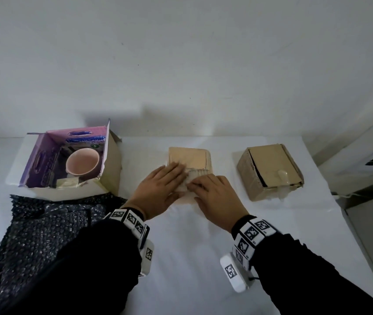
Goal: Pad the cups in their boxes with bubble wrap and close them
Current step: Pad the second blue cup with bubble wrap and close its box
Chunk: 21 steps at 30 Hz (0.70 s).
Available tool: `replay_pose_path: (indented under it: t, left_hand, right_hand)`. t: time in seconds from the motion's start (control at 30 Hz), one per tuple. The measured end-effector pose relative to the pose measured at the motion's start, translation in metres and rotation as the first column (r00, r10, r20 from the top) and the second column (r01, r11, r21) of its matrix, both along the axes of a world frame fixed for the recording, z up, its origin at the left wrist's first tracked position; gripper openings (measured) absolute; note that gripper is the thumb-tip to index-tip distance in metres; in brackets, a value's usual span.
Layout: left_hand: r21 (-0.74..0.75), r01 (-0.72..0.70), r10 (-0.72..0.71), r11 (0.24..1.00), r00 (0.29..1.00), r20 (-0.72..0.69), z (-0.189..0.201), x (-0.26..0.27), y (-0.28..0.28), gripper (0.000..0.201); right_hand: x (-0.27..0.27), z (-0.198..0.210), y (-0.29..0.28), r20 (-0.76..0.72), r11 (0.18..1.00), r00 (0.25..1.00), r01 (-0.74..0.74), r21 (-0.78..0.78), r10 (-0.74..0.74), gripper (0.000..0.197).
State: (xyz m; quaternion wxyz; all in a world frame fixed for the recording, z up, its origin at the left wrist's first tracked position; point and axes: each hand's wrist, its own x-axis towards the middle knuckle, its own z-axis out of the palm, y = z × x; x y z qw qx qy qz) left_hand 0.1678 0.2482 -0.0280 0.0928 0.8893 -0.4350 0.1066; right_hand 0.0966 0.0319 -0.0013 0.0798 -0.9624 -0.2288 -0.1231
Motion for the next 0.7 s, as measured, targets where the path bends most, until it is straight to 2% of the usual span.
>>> replay_pose_path:
  t: [0.07, 0.1, 0.17, 0.27, 0.33, 0.43, 0.57, 0.7]
  left_hand:
    - [-0.067, 0.027, -0.022, 0.997, 0.997, 0.078, 0.001, -0.005, 0.004, 0.042]
    - [-0.128, 0.035, -0.021, 0.991, 0.993, 0.113, 0.003, -0.007, 0.004, 0.035]
    - [-0.258, 0.010, 0.021, 0.966, 0.993, 0.116, 0.009, -0.013, 0.003, 0.022]
    - [-0.351, -0.152, 0.143, 0.924, 0.988, -0.051, 0.012, -0.023, 0.003, 0.014]
    - [-0.359, -0.256, 0.196, 0.898, 0.961, -0.194, 0.008, -0.029, 0.000, 0.014]
    - [-0.319, -0.356, 0.265, 0.878, 0.918, -0.295, 0.004, -0.033, -0.010, 0.020]
    - [-0.346, -0.373, 0.258, 0.861, 0.906, -0.335, 0.007, -0.034, -0.023, 0.013]
    - [-0.368, -0.398, 0.261, 0.840, 0.892, -0.369, 0.010, -0.032, -0.039, 0.013]
  right_hand:
    - [0.005, 0.006, 0.006, 0.053, 0.994, 0.998, 0.027, 0.103, -0.032, 0.029]
    - [0.008, 0.008, 0.009, 0.060, 0.991, 0.997, 0.034, 0.130, -0.042, 0.032]
    - [0.013, 0.005, 0.012, 0.022, 0.998, 1.000, 0.012, 0.064, -0.014, 0.047]
    - [0.014, -0.012, 0.009, -0.065, 0.991, 0.995, -0.077, -0.106, 0.070, 0.061]
    - [0.012, -0.017, 0.006, -0.055, 0.990, 0.997, -0.064, -0.129, 0.057, 0.065]
    - [0.006, -0.014, 0.006, 0.027, 0.998, 0.999, -0.037, -0.047, 0.038, 0.056]
    - [0.000, -0.011, -0.004, 0.129, 1.000, 0.992, 0.009, -0.003, -0.009, 0.037]
    - [0.001, -0.001, -0.017, 0.153, 0.996, 0.984, 0.094, -0.001, -0.093, 0.020]
